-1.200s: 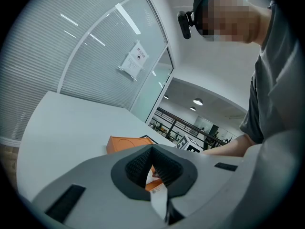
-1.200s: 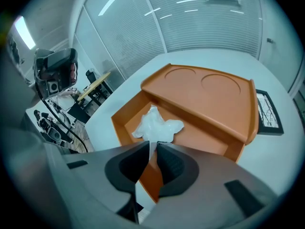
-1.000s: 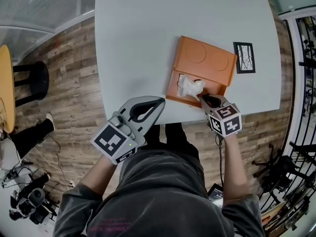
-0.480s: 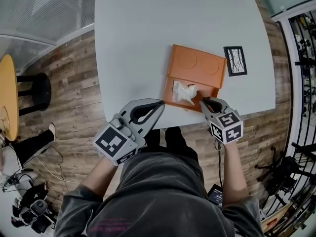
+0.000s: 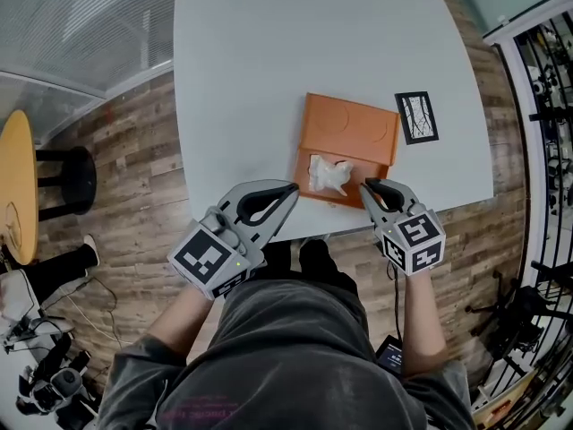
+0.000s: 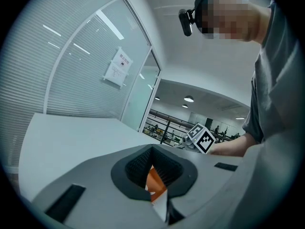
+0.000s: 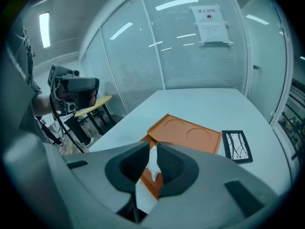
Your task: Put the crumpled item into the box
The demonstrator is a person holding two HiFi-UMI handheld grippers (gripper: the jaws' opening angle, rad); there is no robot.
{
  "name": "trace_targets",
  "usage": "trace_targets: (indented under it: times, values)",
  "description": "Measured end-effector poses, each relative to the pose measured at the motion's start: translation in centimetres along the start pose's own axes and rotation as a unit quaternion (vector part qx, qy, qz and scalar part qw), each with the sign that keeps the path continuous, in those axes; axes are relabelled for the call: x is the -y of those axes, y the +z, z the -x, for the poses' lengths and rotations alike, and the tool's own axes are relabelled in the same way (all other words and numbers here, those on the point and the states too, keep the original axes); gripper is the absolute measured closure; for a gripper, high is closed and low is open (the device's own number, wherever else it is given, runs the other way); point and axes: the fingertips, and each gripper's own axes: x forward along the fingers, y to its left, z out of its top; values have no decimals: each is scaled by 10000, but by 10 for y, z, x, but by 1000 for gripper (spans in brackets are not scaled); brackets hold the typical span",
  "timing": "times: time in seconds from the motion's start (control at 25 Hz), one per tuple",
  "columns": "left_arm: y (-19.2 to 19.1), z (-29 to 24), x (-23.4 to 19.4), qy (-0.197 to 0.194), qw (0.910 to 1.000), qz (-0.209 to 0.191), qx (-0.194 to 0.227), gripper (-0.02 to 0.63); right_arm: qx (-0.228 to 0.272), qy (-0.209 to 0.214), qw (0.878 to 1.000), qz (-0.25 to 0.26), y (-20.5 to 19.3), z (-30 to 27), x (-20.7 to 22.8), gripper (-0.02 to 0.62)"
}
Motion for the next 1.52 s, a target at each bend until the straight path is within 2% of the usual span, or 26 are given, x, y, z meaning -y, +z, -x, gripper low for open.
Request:
trace_targets:
  times: [0.12,0.6,0.68,0.92,1.52]
  values:
    - [6,0,1,-25,10000,-70,36,594,229,-76,9997,90,16,8,-2,572]
    - [24,-2,10,-61,9996,-238,150,594,951,-29,9954,133,64,44,-14,572]
    - [27,-3,13,-60,9995,-262,162,594,1078,-58,9940,183,72,51,-16,591]
    - [34,-5,13,-4,9994,-309,156,594,1380,-77,9898,333,94,69,-20,591]
    - [56,-6,16,61,9981,-533,300,594,1588,-113,9845,735,116,87,-26,592]
